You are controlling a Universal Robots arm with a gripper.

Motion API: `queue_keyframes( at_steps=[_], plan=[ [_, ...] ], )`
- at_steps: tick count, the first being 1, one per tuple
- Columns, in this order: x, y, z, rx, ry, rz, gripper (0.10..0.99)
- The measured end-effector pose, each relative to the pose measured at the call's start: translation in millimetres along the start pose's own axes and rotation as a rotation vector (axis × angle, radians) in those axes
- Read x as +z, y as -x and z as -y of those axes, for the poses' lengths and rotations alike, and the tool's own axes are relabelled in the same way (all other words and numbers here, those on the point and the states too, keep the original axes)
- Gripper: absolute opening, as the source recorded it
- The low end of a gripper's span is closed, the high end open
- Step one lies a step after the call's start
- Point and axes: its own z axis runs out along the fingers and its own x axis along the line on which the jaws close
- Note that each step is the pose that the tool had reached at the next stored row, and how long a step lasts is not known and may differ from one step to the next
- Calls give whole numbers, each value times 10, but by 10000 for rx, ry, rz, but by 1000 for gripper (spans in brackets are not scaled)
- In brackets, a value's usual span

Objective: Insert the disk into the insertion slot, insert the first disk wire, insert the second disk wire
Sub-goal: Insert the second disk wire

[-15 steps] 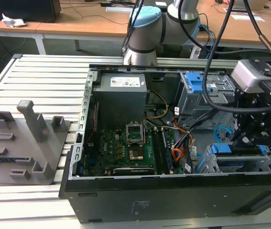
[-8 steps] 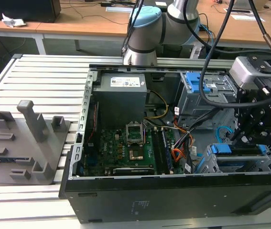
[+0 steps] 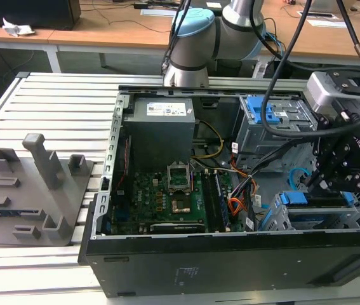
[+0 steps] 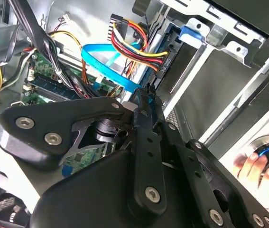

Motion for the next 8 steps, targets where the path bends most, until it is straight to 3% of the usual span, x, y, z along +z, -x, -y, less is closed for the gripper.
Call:
queue_keyframes(
  at_steps=[8],
  plan=[
    [0,0,1,977,-11,44,165]
  ],
)
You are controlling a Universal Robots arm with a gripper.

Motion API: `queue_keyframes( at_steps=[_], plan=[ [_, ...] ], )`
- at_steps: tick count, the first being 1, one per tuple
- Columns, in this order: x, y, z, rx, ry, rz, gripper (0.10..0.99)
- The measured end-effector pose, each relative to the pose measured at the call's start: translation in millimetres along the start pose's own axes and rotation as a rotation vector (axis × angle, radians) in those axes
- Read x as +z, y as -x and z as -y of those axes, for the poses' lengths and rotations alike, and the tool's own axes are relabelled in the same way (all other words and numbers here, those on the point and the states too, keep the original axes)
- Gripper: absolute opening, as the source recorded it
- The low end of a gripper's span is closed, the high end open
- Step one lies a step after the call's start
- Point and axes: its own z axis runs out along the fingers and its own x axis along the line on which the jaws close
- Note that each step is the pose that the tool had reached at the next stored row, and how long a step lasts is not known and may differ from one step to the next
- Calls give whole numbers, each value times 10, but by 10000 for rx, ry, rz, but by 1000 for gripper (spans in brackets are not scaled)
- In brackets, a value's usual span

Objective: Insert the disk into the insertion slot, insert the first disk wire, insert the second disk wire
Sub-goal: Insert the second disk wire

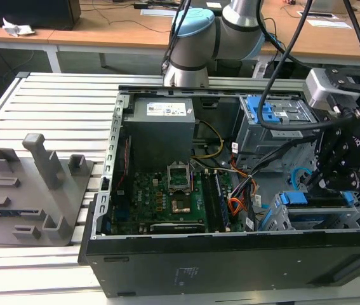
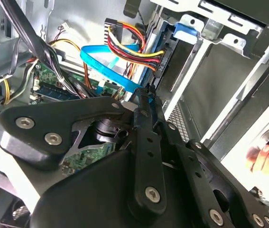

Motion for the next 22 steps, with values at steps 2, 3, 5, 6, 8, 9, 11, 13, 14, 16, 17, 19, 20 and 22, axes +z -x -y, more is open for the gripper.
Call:
queue_keyframes(
  at_steps=[2,3,5,6,8,9,11,13,14,16,17,19,20,22],
  plan=[
    [0,0,1,125,-1,5,165],
    [0,0,3,150,-1,10,165],
    [1,0,5,120,20,114,165],
    [0,0,5,58,43,225,165],
    [3,0,5,-509,58,207,165],
    [5,0,4,-694,62,198,165],
    [10,1,11,-1115,71,177,165],
    [23,13,77,-1260,93,171,165],
    [30,13,86,-1260,95,167,165],
    [40,-5,90,-1259,95,166,165],
    [42,-13,92,-1259,95,168,165],
    [48,-19,94,-1260,95,170,165],
    [52,-20,95,-1257,96,167,165],
    [62,-19,100,-1259,96,167,165]
  ],
)
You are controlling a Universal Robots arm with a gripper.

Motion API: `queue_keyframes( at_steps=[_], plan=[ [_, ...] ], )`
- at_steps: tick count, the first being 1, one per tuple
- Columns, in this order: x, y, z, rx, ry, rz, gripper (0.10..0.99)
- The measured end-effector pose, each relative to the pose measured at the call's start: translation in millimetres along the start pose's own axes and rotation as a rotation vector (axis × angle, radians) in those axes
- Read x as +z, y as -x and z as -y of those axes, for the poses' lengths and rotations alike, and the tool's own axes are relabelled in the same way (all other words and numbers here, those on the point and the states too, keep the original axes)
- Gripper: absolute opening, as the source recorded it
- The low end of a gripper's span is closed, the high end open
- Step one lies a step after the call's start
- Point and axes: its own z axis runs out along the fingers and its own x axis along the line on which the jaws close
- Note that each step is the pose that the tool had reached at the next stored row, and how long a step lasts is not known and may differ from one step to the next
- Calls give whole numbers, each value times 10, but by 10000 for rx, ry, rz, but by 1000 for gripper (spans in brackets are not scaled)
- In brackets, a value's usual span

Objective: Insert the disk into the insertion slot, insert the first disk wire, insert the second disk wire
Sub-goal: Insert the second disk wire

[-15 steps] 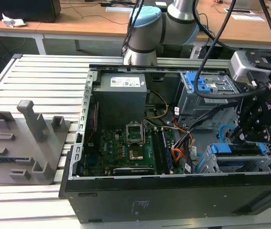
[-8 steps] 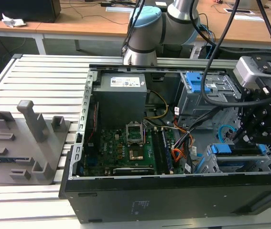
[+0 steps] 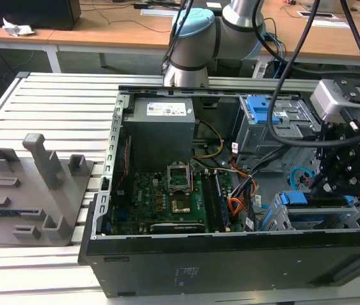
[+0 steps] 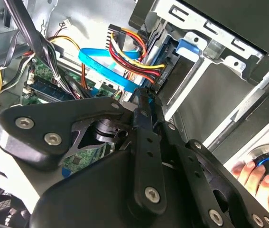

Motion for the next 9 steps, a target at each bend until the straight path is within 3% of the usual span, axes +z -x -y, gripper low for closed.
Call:
queue_keyframes(
  at_steps=[9],
  plan=[
    [31,-31,7,0,0,-2,165]
  ],
)
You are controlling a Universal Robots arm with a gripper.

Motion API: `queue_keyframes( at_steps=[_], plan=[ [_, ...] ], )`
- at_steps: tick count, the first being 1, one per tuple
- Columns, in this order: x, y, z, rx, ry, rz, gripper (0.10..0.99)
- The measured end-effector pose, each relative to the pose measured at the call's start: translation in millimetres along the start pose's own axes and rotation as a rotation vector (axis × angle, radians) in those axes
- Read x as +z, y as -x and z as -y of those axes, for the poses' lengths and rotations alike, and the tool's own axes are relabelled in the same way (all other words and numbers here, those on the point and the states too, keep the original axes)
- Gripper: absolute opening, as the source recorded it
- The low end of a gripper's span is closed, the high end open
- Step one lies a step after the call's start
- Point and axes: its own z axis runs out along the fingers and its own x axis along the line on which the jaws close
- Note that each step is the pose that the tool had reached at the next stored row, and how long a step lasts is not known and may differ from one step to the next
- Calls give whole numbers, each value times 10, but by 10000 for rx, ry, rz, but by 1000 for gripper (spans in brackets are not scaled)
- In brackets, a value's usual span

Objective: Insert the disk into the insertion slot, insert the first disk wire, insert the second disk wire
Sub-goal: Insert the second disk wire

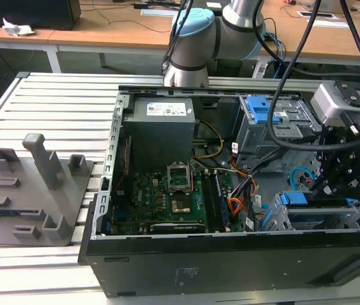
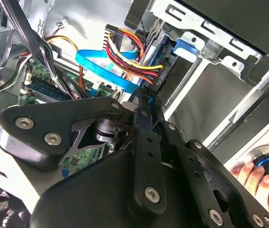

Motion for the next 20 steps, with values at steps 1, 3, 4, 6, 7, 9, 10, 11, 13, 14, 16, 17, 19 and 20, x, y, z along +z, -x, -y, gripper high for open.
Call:
queue_keyframes(
  at_steps=[1,3,4,6,7,9,10,11,13,14,16,17,19,20],
  plan=[
    [0,0,0,0,0,0,165],
    [3,0,0,0,0,2,165],
    [3,0,0,0,0,2,165],
    [5,0,0,1,0,6,239],
    [4,0,0,0,0,4,239],
    [-44,1,-3,1,0,5,239],
    [-173,6,-9,1,0,3,239],
    [-226,7,-12,1,0,2,239],
    [-366,12,-19,1,0,1,239],
    [-385,13,-20,1,0,1,239],
    [-384,13,-20,0,0,4,239],
    [-386,13,-20,1,0,1,239],
    [-386,13,-20,1,0,2,239],
    [-387,13,-20,0,0,3,227]
  ],
)
